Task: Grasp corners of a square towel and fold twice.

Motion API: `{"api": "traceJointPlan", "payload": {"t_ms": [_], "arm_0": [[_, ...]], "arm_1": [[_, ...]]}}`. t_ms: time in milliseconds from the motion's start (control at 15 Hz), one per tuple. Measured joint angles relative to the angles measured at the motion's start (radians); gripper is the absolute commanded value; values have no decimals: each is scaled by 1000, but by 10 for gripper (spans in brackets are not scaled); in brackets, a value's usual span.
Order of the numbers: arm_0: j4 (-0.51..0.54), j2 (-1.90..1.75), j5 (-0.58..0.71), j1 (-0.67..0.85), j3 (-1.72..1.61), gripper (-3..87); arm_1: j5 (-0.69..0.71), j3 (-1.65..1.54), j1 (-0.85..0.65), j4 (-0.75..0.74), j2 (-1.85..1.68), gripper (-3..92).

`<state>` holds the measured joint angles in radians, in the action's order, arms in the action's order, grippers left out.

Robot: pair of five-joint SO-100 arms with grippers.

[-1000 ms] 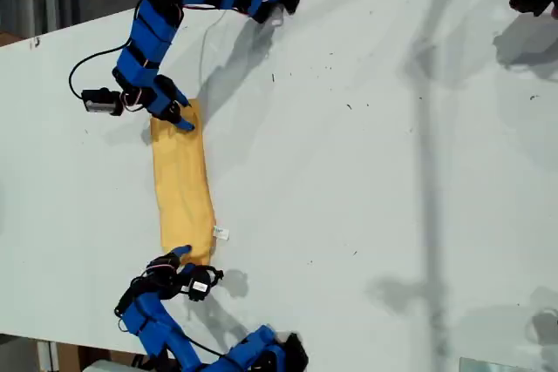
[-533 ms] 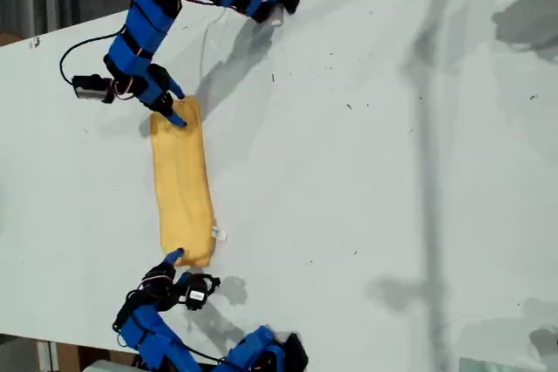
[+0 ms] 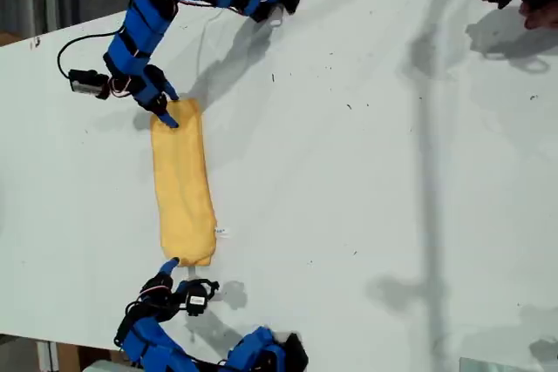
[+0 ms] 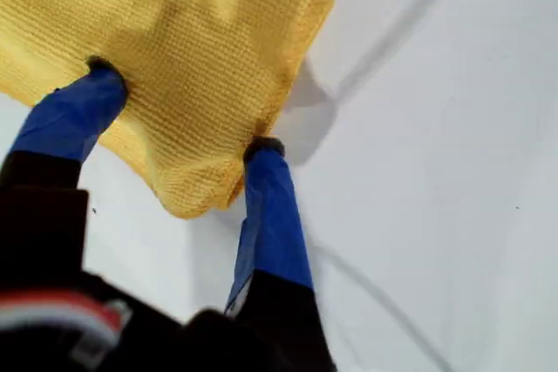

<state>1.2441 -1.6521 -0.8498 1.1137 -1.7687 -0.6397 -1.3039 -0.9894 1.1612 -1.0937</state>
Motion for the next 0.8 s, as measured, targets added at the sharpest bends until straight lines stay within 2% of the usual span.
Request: {"api": "traceJointPlan", "payload": {"t_ms": [200,267,333,400,600,800], "arm_0": [[-12,-11,-6,18,-15,253],[-9,-15,-9,17,-17,253],[-14,-15,-9,17,-17,253],[-15,-15,-9,18,-17,253],[-23,-15,-9,18,-26,252],[-54,-15,-20,18,-44,253]], "arm_1": [[2,253,-15,71,239,330],[2,331,-29,123,295,265],[0,368,-38,153,318,51],[-5,380,-52,170,330,-1],[-66,339,-101,216,319,-1],[-167,129,-152,137,195,-1]]}}
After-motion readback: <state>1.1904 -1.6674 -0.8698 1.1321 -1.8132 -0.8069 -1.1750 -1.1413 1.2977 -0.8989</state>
